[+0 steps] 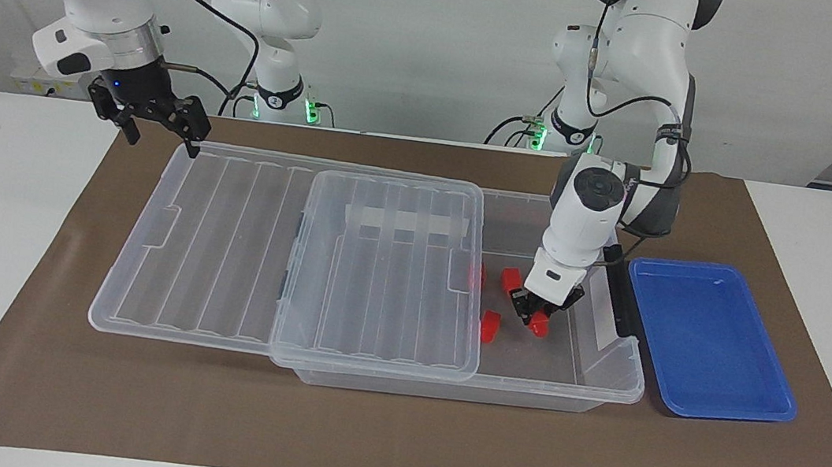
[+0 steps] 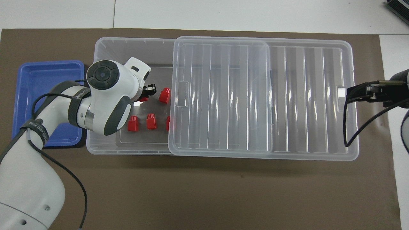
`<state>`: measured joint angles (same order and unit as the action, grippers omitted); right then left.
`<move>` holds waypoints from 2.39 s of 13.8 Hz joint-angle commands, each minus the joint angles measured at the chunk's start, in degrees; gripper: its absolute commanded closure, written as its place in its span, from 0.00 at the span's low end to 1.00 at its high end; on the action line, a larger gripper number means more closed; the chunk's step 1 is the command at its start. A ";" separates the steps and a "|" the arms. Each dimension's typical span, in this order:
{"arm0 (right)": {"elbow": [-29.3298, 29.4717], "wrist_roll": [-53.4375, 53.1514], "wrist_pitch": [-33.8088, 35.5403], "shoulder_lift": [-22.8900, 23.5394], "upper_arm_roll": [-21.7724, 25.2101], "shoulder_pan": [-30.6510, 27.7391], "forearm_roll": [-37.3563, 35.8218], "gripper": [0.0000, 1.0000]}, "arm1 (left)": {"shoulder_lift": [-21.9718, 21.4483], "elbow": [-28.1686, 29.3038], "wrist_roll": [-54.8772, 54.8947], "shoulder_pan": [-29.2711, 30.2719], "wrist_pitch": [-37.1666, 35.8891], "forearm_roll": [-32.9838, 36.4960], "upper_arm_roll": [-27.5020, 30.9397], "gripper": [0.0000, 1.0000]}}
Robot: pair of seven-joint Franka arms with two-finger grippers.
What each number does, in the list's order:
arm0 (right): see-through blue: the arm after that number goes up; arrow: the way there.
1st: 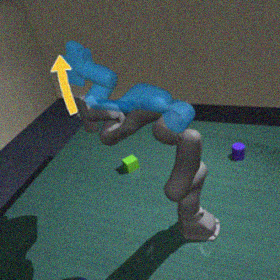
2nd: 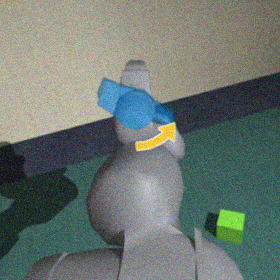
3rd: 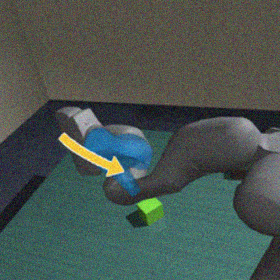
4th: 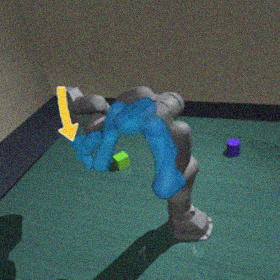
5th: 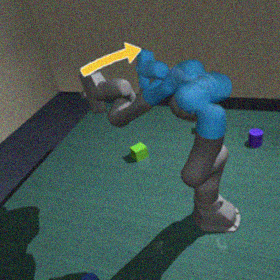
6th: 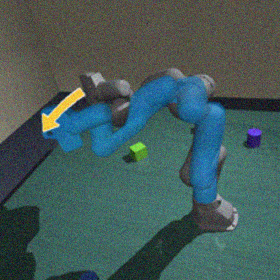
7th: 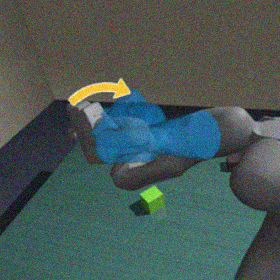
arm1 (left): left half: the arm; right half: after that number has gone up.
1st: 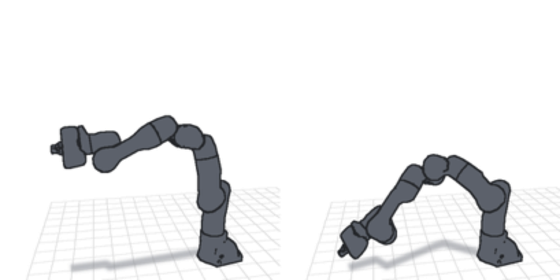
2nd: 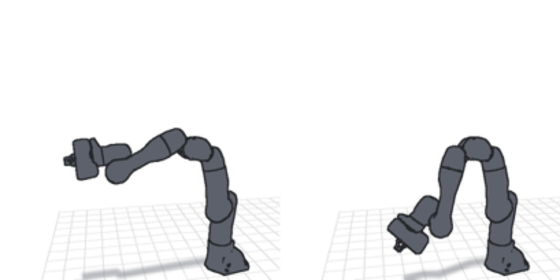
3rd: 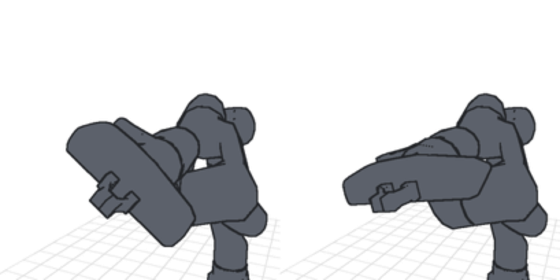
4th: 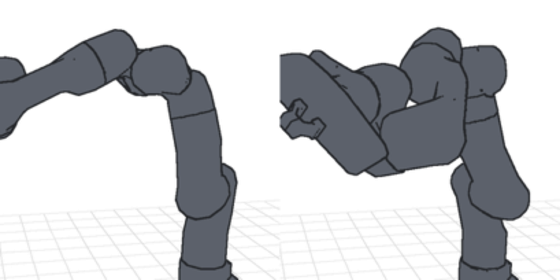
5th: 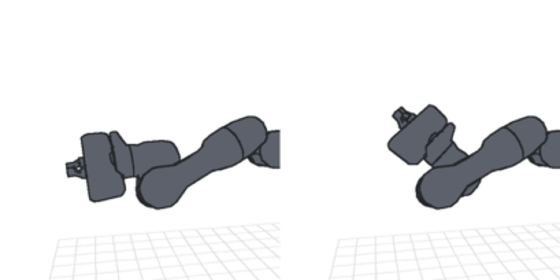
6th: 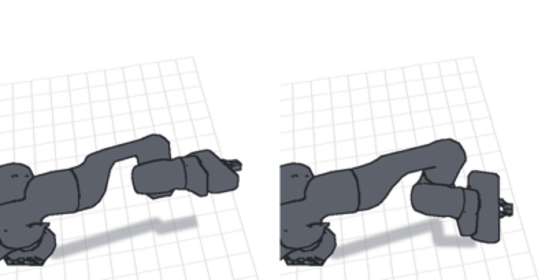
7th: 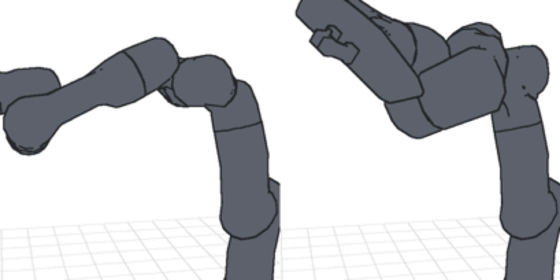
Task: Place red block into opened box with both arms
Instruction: 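Lower the red block beside the other blocks and open the left gripper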
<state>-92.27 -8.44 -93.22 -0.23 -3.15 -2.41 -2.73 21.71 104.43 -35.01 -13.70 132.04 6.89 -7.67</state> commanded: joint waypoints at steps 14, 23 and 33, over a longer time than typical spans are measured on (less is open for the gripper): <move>-0.37 -0.44 0.67 -0.47 0.07 -0.14 1.67 0.00 | 2.81 4.21 1.43 -0.01 11.31 1.29 1.17 0.92; -2.39 -0.79 -4.24 -0.47 0.86 -0.22 1.67 1.00 | 2.72 2.81 1.00 -0.72 7.80 1.29 1.35 0.00; -4.50 1.14 -16.98 6.46 8.42 -0.31 2.02 1.00 | -4.73 -2.21 0.91 -0.37 -9.06 -0.11 0.91 0.00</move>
<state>-96.53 -8.42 -107.94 4.82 4.78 -2.55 -1.83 20.67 101.44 -33.98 -13.81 127.02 7.13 -7.15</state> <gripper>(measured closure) 0.991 0.000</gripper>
